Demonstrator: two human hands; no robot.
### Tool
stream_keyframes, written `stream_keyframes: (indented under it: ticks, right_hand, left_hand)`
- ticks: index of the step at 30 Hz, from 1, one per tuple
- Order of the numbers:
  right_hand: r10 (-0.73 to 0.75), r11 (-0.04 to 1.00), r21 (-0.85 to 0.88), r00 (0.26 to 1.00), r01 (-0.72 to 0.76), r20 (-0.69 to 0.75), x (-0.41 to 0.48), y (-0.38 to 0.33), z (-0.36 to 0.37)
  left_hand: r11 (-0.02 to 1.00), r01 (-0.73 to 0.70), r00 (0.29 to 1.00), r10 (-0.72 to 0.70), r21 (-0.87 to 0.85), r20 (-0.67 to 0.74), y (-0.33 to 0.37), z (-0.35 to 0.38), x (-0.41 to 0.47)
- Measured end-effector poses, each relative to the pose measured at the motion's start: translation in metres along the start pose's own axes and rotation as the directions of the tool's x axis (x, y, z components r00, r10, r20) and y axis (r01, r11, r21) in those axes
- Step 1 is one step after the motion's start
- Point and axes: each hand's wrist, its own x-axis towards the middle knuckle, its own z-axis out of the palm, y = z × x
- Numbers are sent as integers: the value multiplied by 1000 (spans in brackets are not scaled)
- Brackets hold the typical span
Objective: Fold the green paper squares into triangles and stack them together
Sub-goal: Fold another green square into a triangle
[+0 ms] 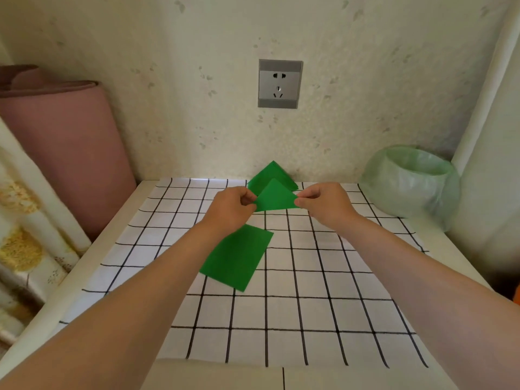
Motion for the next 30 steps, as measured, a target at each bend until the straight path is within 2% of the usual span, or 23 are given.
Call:
stream_keyframes:
  ticks: [7,11,15,22,30]
  right_hand:
    - [-37,994,-107,997,30,-66,50,24,23]
    - [-53,978,-205,997,41,-56,65,32,35]
    - [-87,958,-281,993,61,-80,73,35,37]
    - [-128,925,-374,981,64,-148,78,37,45]
    - [-169,908,-408,974,95,-150,66,30,46]
  left_hand:
    - [997,-38,996,42,61,-74,-25,17,50]
    - [968,-67,981,107,241,-160,-38,29,68]
    - [951,-81,980,130,298,-149,-44,34,83]
    - [955,-65,968,131,290,-216,-48,41,92]
    - [971,-103,977,139,216,-160,-44,31,81]
